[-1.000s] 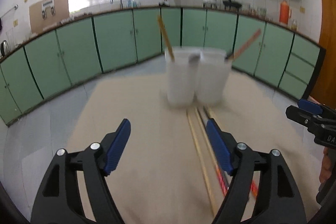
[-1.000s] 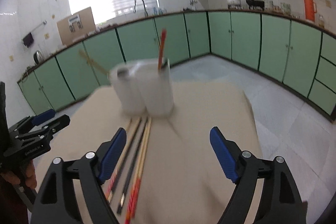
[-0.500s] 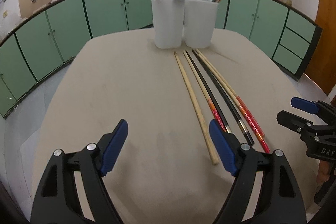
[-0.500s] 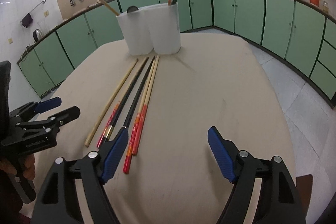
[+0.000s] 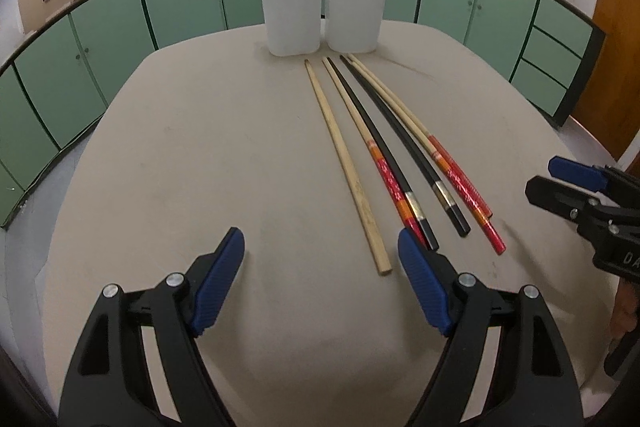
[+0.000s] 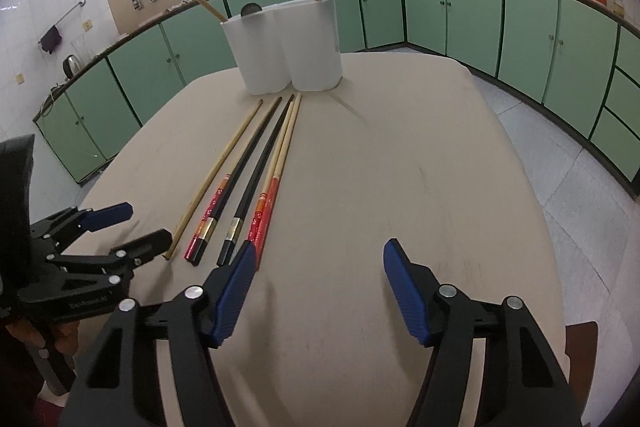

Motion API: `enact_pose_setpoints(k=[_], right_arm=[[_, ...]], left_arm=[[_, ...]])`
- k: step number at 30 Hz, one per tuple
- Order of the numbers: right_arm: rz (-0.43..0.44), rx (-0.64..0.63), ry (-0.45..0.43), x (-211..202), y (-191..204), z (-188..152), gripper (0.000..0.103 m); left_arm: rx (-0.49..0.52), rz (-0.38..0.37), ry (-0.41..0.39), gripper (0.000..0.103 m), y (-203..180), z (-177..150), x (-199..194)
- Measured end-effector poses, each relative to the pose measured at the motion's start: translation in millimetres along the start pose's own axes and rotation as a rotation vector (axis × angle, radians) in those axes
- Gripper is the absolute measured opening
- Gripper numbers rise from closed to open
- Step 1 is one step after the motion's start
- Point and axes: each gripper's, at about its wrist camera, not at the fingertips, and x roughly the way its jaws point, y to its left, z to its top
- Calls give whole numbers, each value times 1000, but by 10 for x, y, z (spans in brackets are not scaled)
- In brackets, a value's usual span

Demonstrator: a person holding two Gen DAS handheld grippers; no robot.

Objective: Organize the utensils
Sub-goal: 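Move both open tools back to the remaining chopsticks, then grasp another wooden chopstick with the left tool while the right tool grasps a red chopstick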

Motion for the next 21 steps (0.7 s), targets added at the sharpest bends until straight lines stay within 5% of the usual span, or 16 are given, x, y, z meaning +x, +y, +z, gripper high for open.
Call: enact_pose_setpoints(k=[6,13,21], right_arm=[[17,-9,4,26,67,-16,62],[33,-51,34,113,195,-90,47],[6,-88,49,178,278,-141,44]], left_arm=[[-12,6,15,68,10,-22,51],[-33,36,0,37,107,-10,28],[-50,60,-7,9,161,-26,-6]])
